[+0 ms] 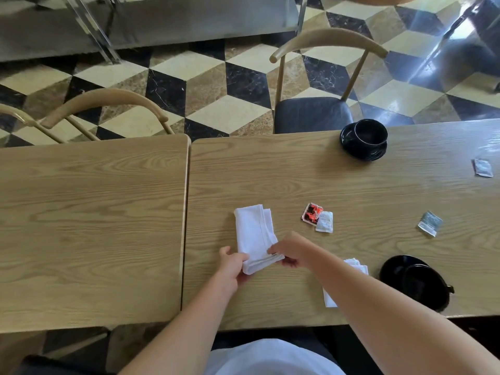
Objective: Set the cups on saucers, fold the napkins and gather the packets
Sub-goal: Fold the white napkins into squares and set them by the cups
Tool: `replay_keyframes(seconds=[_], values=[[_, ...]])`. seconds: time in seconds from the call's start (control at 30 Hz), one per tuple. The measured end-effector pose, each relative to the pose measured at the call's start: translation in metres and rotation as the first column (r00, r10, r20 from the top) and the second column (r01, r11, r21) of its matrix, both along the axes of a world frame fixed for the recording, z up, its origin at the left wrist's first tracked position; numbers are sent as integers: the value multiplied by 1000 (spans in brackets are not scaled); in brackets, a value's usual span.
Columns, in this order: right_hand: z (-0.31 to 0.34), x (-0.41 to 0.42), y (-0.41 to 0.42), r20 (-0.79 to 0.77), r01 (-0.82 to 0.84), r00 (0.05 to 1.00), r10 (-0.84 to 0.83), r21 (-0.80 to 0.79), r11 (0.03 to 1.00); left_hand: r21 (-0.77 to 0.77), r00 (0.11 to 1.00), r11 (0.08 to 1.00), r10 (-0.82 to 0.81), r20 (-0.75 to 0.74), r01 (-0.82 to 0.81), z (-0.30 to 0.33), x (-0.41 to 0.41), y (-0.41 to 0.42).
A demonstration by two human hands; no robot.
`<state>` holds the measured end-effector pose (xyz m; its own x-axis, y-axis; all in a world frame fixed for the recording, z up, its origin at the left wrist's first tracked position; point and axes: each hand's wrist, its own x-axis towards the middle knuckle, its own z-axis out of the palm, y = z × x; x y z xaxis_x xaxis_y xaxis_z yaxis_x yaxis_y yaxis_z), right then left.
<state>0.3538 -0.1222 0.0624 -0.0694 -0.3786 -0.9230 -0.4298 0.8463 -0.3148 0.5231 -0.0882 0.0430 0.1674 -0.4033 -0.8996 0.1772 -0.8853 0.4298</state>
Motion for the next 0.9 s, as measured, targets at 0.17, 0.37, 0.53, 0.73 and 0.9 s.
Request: replay_keyframes(seconds=[0.17,0.37,0.53,0.73,0.9], values=[[-9,-11,2,-50,-84,996,74,-255,963,-193,966,967,-122,228,168,9,0,-2],[-28,-35,5,-455,-792,609,650,-403,460,-237,979,950,-203,25,203,6,8,-10],[-46,-41,5,-413,-797,592,692,-429,426,-130,922,990,-6,-387,-48,15,9,-22],[-49,-29,-6,-159,-546,808,568,-564,619,-237,934,938,-302,-193,255,21,17,-33],[-48,-28,-13,1,-301,919,395,-645,702,-304,650,591,-556,517,747,14,21,-35]])
